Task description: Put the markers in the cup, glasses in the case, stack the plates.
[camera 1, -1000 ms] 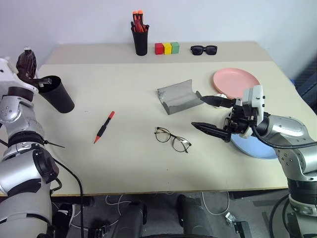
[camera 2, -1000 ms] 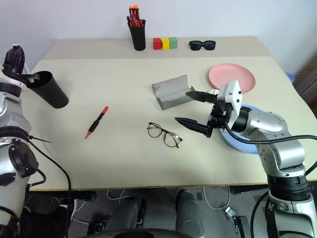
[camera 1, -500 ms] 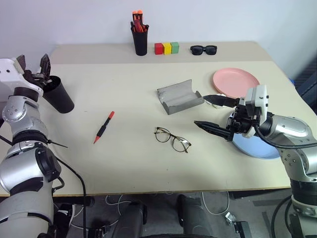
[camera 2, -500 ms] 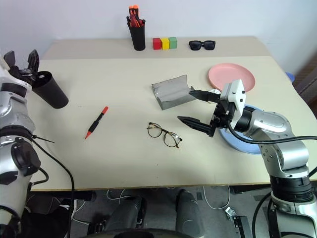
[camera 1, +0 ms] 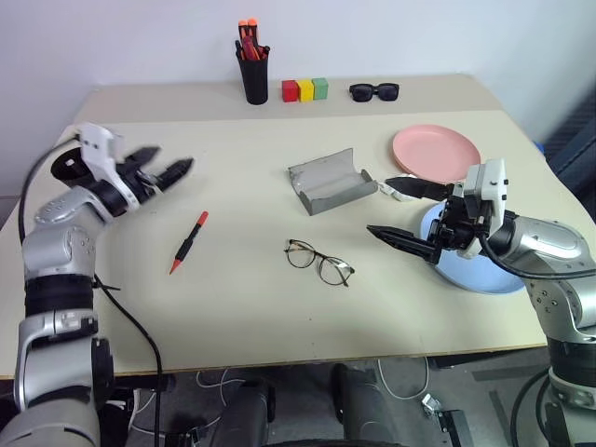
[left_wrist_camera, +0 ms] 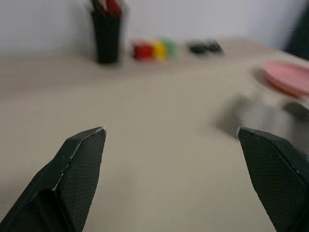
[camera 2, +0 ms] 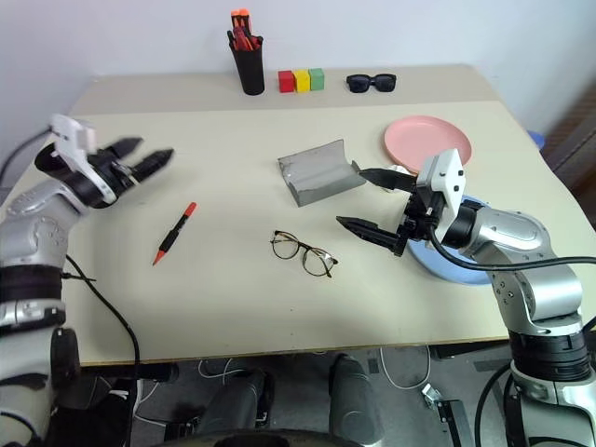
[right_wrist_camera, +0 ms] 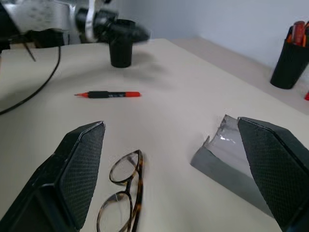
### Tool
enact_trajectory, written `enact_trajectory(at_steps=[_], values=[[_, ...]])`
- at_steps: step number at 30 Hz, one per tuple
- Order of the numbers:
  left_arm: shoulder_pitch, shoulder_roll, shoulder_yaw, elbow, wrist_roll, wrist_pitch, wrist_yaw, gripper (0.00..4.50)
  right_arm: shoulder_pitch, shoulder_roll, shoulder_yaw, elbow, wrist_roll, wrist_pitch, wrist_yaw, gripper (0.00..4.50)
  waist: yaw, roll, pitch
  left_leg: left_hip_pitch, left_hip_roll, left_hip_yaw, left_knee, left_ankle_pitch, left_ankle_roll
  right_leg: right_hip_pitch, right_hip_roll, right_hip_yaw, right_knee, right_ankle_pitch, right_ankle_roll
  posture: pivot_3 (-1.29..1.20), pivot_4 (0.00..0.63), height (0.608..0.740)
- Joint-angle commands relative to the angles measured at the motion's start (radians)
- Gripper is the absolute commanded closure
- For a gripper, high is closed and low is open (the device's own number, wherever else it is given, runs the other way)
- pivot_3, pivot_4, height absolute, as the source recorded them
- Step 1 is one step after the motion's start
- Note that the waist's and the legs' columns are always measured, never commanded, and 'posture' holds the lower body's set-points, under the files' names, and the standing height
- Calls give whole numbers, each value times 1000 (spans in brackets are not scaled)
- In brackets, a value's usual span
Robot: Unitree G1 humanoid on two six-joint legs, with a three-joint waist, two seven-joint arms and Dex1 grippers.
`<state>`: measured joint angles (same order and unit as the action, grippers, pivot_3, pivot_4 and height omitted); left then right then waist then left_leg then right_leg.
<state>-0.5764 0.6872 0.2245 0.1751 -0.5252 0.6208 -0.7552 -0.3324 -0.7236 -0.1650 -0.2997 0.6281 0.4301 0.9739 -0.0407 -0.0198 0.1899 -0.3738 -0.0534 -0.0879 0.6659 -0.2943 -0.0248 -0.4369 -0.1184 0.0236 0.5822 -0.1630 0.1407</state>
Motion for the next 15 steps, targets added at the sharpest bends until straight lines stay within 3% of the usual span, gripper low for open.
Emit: enact_trajectory(at_steps=[1,5,9,15], values=[[8,18,4,-155,-3,144,108,23,-32,14,2,5,-5,-31,4,0,2,0,0,1,0,0,0,0,0,0,0,0,0,0,0,0,150,740],[49,36,6,-277,-21,308,182,23,-35,15,5,11,-12,-33,4,0,1,1,0,2,0,0,0,0,0,2,0,0,0,0,0,0,150,740],[77,31,107,-416,-100,533,273,23,-16,4,-14,2,-5,-31,4,0,3,0,0,1,0,0,0,0,0,1,0,0,-1,0,0,0,150,740],[105,23,78,-539,-79,832,407,23,-17,9,-12,-1,-3,-30,-3,0,10,0,0,1,0,0,0,0,0,2,0,0,-1,0,0,0,150,740]])
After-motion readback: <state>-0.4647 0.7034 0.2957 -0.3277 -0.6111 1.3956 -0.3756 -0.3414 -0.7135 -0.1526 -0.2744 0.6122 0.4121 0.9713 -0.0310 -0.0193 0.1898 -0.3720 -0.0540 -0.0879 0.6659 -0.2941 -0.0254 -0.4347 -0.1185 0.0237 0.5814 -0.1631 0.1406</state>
